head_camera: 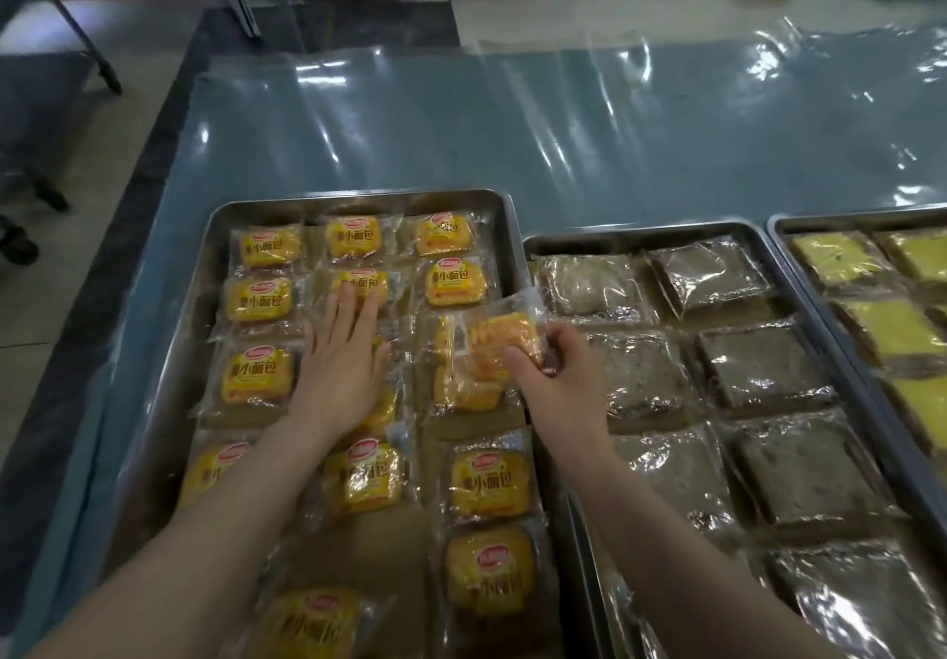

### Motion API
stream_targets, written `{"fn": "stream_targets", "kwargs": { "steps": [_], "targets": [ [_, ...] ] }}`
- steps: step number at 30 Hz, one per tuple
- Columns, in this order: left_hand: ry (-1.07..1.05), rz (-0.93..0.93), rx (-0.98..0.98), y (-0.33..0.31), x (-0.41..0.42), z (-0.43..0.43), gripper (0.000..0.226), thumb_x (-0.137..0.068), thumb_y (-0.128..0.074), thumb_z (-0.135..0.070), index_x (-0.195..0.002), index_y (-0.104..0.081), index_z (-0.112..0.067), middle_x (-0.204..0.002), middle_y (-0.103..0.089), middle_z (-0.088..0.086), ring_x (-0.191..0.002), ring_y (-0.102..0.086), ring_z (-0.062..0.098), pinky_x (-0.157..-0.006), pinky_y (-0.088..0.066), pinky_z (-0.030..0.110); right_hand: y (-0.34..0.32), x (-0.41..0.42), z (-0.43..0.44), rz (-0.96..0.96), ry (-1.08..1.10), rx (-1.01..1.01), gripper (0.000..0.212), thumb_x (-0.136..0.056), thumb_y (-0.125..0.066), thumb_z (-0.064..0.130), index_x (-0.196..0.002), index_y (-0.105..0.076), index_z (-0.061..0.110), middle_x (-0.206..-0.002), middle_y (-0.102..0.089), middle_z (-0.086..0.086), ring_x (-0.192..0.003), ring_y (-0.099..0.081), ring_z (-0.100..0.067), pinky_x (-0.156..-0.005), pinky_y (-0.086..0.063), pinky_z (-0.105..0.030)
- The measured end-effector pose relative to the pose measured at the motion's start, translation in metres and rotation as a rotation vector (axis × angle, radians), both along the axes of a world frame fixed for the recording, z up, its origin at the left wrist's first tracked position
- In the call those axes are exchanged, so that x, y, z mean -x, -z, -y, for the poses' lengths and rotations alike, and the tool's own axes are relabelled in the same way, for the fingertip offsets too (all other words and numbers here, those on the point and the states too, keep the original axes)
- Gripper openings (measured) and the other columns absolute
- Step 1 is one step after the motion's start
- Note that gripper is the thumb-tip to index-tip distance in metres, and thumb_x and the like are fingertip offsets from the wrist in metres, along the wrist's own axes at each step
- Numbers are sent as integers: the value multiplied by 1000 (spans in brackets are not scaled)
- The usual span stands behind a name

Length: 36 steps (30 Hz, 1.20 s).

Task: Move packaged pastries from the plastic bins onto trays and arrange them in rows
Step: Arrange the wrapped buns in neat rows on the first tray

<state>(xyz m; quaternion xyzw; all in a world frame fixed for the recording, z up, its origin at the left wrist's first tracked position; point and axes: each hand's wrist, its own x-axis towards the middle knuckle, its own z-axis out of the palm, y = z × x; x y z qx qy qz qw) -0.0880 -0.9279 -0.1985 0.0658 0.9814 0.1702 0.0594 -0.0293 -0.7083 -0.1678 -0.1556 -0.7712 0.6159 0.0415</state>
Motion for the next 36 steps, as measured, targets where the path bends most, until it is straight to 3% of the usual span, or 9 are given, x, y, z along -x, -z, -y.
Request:
{"fn": "stream_targets", "kwargs": {
  "steps": [3,6,9,11,14,17,23,28,36],
  "targets": [
    [-18,-48,-187,-22,-50,9,55,-97,-34,-37,-149,-16,-29,-156,-6,-7,-144,-3,11,-118,-10,40,-14,-16,7,-30,-13,34,13,-82,-72,30,-89,-61,32,-83,-65,16,-73,-61,0,-63,-47,-16],
    [-10,8,-303,-28,-111,32,42,-95,-47,-18,-134,-46,-32,-144,-41,-8,-133,-38,11,-109,-33,33,-21,-44,18,-40,-13,121,10,-84,-69,28,-92,-64,24,-88,-68,-1,-82,-65,-23,-75,-56,-43],
    [-21,71,-359,-25,-163,48,51,-89,-44,8,-120,-58,-30,-135,-45,-12,-129,-38,4,-105,-22,10,-16,-79,36,13,38,254,11,-86,-65,24,-96,-63,21,-93,-68,-13,-88,-64,-39,-79,-54,-55],
    [-43,54,-381,-21,-187,55,49,-88,-47,9,-120,-59,-26,-134,-44,-12,-127,-36,3,-100,-14,-1,-10,-97,50,58,58,274,10,-88,-63,22,-98,-62,21,-94,-68,-13,-80,-64,-35,-69,-56,-46],
    [-4,10,-222,-11,-214,56,39,-98,-42,-25,-136,-43,-31,-145,-31,-15,-140,-17,7,-113,-1,19,-3,-114,63,89,46,238,7,-88,-63,23,-95,-61,24,-85,-68,-5,-68,-59,-13,-57,-49,-29],
    [74,49,71,-3,-233,46,58,-90,5,-60,-143,-5,-39,-149,4,-16,-140,20,9,-108,25,35,-2,-122,67,95,64,229,11,-87,-63,24,-98,-61,23,-80,-67,0,-65,-58,-9,-57,-49,-24],
    [23,71,82,9,-227,27,71,-87,4,-61,-143,23,-23,-152,25,-3,-137,29,12,-108,23,34,-4,-136,68,64,81,269,16,-84,-63,24,-99,-60,18,-93,-61,-24,-71,-53,-22,-63,-46,-40],
    [-1,130,-6,13,-212,13,74,-95,-18,-56,-139,30,-20,-152,27,0,-139,22,12,-111,11,29,-5,-144,62,22,160,314,12,-84,-65,18,-95,-62,22,-87,-71,-9,-75,-67,-28,-68,-55,-41],
    [119,78,102,10,-252,17,75,-88,-7,-64,-136,39,-29,-144,44,-2,-132,41,15,-106,26,34,-15,-151,61,-82,188,306,15,-87,-67,14,-101,-65,18,-87,-74,1,-78,-71,-14,-62,-53,-19]
  ]
}}
